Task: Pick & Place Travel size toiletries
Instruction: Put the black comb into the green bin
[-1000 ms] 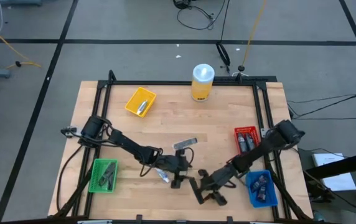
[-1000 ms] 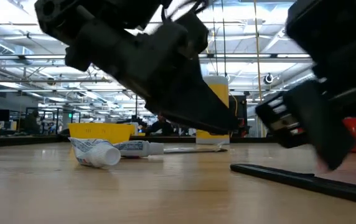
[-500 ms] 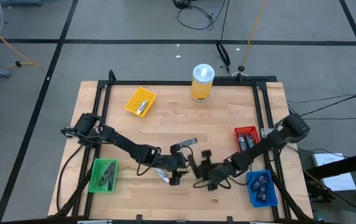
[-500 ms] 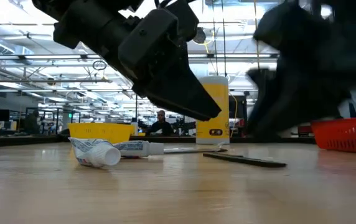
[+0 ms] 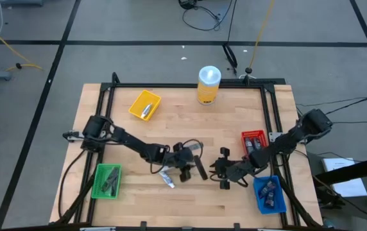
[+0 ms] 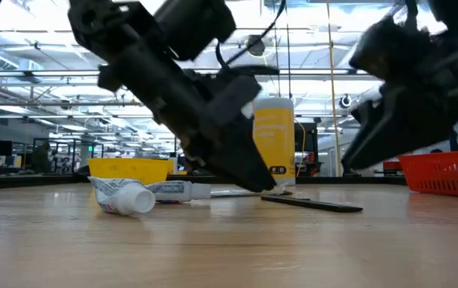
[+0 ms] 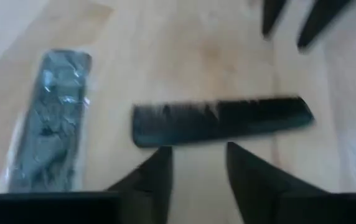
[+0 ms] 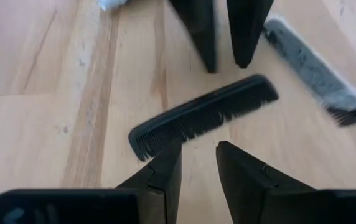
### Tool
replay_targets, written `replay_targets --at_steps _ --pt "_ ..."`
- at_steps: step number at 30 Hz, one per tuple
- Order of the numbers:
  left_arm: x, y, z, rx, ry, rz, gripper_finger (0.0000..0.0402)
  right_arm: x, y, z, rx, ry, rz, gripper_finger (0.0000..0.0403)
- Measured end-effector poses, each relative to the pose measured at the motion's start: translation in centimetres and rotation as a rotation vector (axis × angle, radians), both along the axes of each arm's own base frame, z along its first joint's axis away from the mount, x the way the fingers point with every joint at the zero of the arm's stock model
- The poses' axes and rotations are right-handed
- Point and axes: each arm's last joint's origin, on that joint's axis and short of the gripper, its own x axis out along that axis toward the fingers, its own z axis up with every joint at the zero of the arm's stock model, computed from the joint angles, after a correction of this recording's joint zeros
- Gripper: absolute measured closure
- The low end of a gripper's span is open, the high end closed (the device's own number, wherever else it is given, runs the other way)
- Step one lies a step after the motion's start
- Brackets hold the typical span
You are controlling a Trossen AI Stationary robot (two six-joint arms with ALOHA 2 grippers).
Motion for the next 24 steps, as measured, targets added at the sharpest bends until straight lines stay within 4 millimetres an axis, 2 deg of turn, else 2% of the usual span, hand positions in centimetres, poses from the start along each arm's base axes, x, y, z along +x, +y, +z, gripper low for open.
replay_targets --at_steps 4,5,7,12,14,16,19,21,24 --pt "0.5 1.3 -1.0 -0.013 -0.005 0.045 0.0372 -0.3 -0.2 -1.1 0.0 -0.018 0.008 0.031" --pt "0.8 1.6 -1.2 -0.008 -0.021 0.047 0.0386 -0.2 -0.1 -1.1 -0.005 -0.025 0.015 0.031" --pt "1.4 2.3 -1.6 0.01 -0.055 0.043 0.0388 -0.1 -0.1 -1.1 -0.016 -0.038 0.028 0.031" --pt "5.1 4.0 -2.2 0.019 -0.137 -0.04 0.0392 0.1 0.0 -0.8 -0.052 -0.067 0.058 0.031" --pt "5.9 4.1 -2.0 0.018 -0.102 -0.087 0.0398 0.0 -0.2 -0.9 -0.07 -0.06 0.033 0.031" --pt "6.3 3.4 -1.3 0.013 -0.044 -0.108 0.0397 -0.1 -0.5 -1.1 -0.079 -0.042 -0.009 0.031" --pt "5.6 1.8 0.1 0.064 0.046 -0.127 0.0397 -0.1 -1.3 -1.7 -0.093 0.005 -0.077 0.031" --pt "5.2 0.5 1.0 0.089 0.04 -0.166 0.04 -0.4 -1.9 -2.2 -0.1 0.032 -0.087 0.031" --pt "4.8 -1.7 1.2 0.107 0.022 -0.274 0.0396 -1.1 -2.4 -3.0 -0.088 0.062 -0.074 0.031"
